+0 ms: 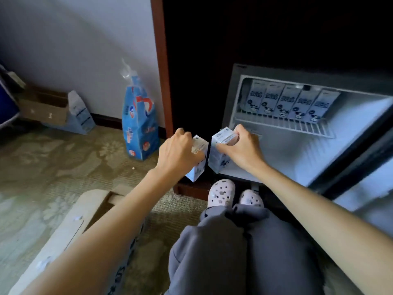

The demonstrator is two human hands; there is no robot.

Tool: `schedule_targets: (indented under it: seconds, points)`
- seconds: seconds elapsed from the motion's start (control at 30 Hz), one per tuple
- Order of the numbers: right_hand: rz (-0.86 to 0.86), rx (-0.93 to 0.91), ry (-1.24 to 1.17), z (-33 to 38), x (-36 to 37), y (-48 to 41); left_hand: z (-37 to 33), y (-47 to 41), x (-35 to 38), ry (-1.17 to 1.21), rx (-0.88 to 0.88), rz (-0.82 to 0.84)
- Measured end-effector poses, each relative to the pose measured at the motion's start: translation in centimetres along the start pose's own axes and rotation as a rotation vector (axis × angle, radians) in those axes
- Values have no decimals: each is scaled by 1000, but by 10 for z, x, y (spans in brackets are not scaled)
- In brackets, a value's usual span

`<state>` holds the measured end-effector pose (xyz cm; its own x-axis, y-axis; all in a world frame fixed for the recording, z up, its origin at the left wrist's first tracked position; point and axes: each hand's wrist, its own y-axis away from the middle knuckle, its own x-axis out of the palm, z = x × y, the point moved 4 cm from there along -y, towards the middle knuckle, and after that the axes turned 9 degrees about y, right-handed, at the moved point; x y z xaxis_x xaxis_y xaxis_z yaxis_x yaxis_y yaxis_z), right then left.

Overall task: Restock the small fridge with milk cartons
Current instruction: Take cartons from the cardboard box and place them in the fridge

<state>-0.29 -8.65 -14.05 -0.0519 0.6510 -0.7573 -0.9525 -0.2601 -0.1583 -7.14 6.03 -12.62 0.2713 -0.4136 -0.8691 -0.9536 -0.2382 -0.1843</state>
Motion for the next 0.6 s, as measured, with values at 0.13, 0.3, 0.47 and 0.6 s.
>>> schedule_targets:
  seconds: [0.13, 0.3, 0.47, 0.6]
  points:
    - [-24, 155, 34, -69, -31, -6, -50, -26, 51, -13, 82, 85]
    - [-55, 321, 65, -152, -43, -20, -87, -60, 126, -60, 174, 232]
    - [-73, 461, 99, -221, -28, -50, -93, -99, 199, -76, 192, 381]
    - [-72, 494, 116, -263, -8, -78, -89, -127, 242, -85, 208, 475]
